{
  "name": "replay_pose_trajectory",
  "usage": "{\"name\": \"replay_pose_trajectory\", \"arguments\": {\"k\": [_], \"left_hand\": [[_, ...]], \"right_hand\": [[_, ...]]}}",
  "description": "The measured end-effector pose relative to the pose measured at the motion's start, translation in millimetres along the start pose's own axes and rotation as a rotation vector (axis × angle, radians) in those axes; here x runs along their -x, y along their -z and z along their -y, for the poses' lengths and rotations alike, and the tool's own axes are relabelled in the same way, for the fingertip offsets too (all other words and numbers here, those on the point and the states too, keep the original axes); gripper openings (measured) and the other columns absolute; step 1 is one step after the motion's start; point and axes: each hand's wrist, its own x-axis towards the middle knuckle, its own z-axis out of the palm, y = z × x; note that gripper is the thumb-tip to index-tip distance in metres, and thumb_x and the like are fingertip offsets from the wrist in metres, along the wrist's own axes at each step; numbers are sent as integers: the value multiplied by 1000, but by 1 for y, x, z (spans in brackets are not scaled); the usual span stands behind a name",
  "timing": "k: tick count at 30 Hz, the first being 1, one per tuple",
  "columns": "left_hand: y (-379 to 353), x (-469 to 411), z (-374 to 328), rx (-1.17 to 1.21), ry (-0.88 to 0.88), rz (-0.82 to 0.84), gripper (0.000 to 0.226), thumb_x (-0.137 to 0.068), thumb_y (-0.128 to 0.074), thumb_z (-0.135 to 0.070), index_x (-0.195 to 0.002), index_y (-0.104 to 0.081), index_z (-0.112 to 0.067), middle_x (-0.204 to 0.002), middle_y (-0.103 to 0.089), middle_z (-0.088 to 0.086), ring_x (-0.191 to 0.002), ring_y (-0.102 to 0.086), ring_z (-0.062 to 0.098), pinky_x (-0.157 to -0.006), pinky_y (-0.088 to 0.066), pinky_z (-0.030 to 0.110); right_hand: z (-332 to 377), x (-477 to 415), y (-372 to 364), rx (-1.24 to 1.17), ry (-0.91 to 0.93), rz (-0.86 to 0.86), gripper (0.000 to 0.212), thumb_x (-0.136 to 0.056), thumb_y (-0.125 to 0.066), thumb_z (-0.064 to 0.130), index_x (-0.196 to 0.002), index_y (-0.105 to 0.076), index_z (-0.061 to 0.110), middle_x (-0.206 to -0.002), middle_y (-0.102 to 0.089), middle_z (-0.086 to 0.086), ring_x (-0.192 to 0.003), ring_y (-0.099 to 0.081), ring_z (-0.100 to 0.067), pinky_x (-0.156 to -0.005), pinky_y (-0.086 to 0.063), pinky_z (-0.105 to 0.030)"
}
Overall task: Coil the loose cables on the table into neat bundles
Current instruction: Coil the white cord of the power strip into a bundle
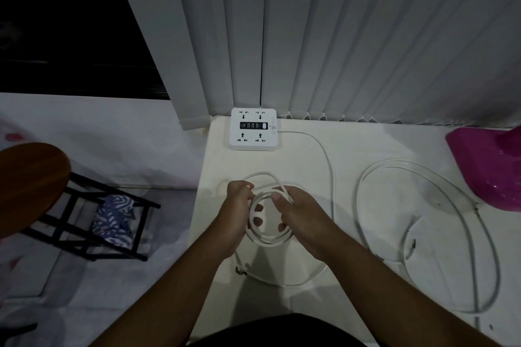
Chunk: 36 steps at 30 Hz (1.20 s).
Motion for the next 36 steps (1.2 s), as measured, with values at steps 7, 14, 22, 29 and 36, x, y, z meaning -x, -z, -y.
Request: {"name": "replay_pose_trajectory", "arguments": {"k": [7, 14, 22, 29, 36], "left_hand": [[9, 6, 4, 178, -93, 39, 21, -100, -61, -26, -119, -68, -23, -110, -76, -2, -101, -74, 17, -77, -61, 39], [3, 13, 10, 85, -113, 160, 38, -103, -45, -11, -125, -69, -31, -113, -76, -7, -101, -72, 13, -84, -57, 34], [3, 8, 9, -34, -135, 41, 27, -95, -48, -19, -109, -72, -21, -84, -65, -1, -61, -47, 12, -63, -40, 32], [8, 9, 1, -314, -210, 99, 28, -91, -54, -15, -107, -67, -35, -88, -72, -9, -79, -64, 8, -72, -50, 26], [4, 4, 4, -773, -559, -32, 14, -103, -44, -12, -92, -48, -17, -85, -56, 5, -75, -52, 18, -56, -35, 20]], "right_hand": [[-5, -2, -8, -267, -119, -26, 28, -108, -43, 31, -109, -59, 9, -82, -47, -4, -65, -46, -14, -65, -52, -30], [-8, -1, -10, -253, -152, -112, 35, -107, -41, 38, -110, -61, 9, -84, -56, -6, -75, -57, -19, -67, -51, -32], [-9, 0, -10, -279, -90, -50, 21, -102, -50, 24, -112, -67, 19, -73, -62, -3, -75, -61, -22, -83, -54, -52], [0, -3, -3, -210, 22, -90, 24, -100, -51, 11, -113, -70, 14, -89, -70, -4, -77, -65, -15, -67, -55, -23], [8, -4, -9, -6, -5, -154, 30, -108, -36, 31, -107, -64, 20, -83, -64, -1, -65, -60, -9, -50, -46, -13]]}}
